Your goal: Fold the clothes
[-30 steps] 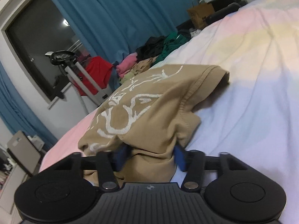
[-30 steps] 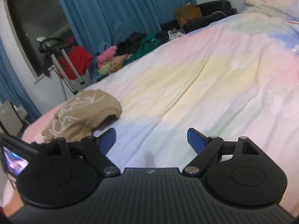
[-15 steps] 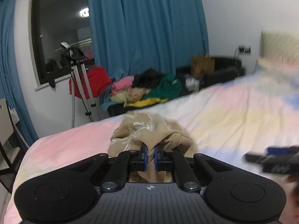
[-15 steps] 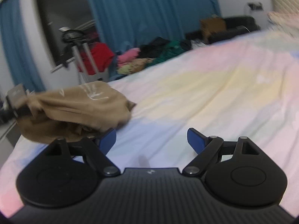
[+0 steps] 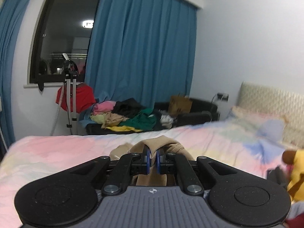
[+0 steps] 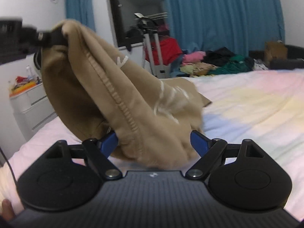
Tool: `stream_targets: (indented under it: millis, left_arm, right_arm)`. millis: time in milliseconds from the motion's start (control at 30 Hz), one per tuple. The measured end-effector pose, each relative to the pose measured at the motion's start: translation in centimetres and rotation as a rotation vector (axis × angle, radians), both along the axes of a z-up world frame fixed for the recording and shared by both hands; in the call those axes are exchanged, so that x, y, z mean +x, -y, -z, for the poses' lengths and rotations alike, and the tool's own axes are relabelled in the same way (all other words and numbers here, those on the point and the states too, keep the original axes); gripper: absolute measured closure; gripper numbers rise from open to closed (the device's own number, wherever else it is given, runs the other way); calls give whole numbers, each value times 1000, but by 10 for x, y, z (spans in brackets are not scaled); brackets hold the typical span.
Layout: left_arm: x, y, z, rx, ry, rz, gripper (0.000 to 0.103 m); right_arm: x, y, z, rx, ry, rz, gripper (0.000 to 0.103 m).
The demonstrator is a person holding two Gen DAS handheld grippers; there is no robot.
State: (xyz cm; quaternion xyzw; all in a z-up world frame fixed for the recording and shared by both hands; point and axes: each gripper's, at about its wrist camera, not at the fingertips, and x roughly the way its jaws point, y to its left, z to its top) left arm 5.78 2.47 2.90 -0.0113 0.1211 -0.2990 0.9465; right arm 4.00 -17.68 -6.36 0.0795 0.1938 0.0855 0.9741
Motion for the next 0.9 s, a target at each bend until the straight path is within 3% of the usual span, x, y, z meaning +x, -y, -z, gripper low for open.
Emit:
stream_targets:
  millis: [100,200,267,433,567,733,900]
  left_arm:
    - [5,-11,15,-22,-16,-16,96]
    - [23,-22,35,-45,-89,-59,96]
    - [34,-25,45,-24,-109,-77,96]
    - [56,-29,56,-15,-129,-113,96]
    - [71,-24,65,28,-164,-157,96]
    - [65,-17,73,66,-166,-130,96]
    - [54,-13,67,12,-148,-81,96]
  right_arm:
    - [9,-10,5,15,-17,-8,18]
    - [23,-15,18,47,-97,-4,18]
    - [27,-19,25,48,-127,-13,18]
    - [30,-36,31,-45,-117,9,18]
    - [29,-20,21,-8,-112,87,18]
    - [23,20,9,76,-137,210,18]
    - [25,41,8,47,-207,253,18]
